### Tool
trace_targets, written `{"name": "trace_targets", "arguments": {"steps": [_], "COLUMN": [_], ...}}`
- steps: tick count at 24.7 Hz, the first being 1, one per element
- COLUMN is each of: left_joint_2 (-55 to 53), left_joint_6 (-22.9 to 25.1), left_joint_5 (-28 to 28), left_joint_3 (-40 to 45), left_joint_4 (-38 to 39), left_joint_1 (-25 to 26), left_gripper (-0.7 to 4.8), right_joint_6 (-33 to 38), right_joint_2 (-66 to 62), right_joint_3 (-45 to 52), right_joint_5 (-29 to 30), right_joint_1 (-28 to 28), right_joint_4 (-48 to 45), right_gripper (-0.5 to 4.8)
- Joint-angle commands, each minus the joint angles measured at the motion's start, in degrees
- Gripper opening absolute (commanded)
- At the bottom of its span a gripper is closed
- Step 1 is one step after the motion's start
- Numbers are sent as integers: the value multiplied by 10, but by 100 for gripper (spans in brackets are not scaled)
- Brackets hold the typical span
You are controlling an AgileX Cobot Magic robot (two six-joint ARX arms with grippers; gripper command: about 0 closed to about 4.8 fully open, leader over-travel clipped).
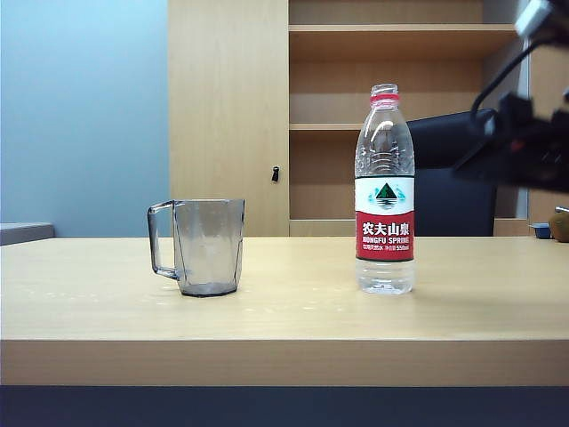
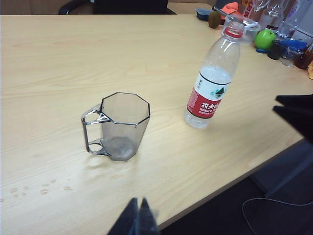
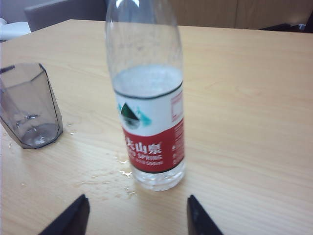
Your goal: Pick up the mineral water bottle on the table and pour water into the mug until it's half full.
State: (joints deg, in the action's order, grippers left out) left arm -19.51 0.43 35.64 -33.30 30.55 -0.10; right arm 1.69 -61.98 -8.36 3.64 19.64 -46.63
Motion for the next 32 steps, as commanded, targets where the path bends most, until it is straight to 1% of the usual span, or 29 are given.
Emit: {"name": "trace_targets", "arguments": {"steps": [1,2,4,5,6,7,9,13,17,18,19,20,21,22,25,28,30,32], "left_joint_2": [0,0,0,0,0,0,0,0,0,0,0,0,0,0,0,0,0,0], "left_joint_6": [3,2,3,3,2,3,12,13,13,13,13,13,13,13,13,13,12,11], "left_joint_5": [-15,-24,-24,-24,-24,-24,-24,-24,-24,-24,-24,-24,-24,-24,-24,-24,-37,-46], "left_joint_3": [-3,-3,-3,-3,-3,-2,-2,-2,-2,-2,-2,-2,-2,-2,-2,-2,-2,-2], "left_joint_4": [-6,-5,-5,-6,-6,-6,-5,-3,-2,-2,-2,-2,-2,-2,-2,-2,-2,-2], "left_joint_1": [0,0,0,0,0,0,0,0,0,0,0,0,0,0,0,0,0,0], "left_gripper": [-6,-6,-6,-6,-6,-6,-6,-6,-6,-6,-6,-6,-6,-6,-6,-6,-6,-6], "right_joint_6": [19,19,19,19,19,20,19,19,19,19,19,19,19,19,19,12,4,-20], "right_joint_2": [-120,-181,-250,-309,-342,-384,-427,-458,-463,-463,-464,-464,-464,-464,-464,-463,-457,-420], "right_joint_3": [-6,-12,-27,-45,-57,-83,-122,-184,-237,-241,-246,-247,-248,-248,-248,-248,-248,-252], "right_joint_5": [-1,-1,-2,-9,-12,-10,-9,-6,-5,-5,-7,-9,-10,-10,-10,-10,-9,-10], "right_joint_1": [1,1,1,1,1,1,5,6,6,6,6,6,6,6,6,6,6,9], "right_joint_4": [-161,-224,-290,-327,-340,-342,-342,-337,-268,-264,-265,-265,-264,-264,-264,-266,-256,-178], "right_gripper": [377,393,415,447,460,465,469,469,468,468,455,426,364,344,255,223,219,220]}}
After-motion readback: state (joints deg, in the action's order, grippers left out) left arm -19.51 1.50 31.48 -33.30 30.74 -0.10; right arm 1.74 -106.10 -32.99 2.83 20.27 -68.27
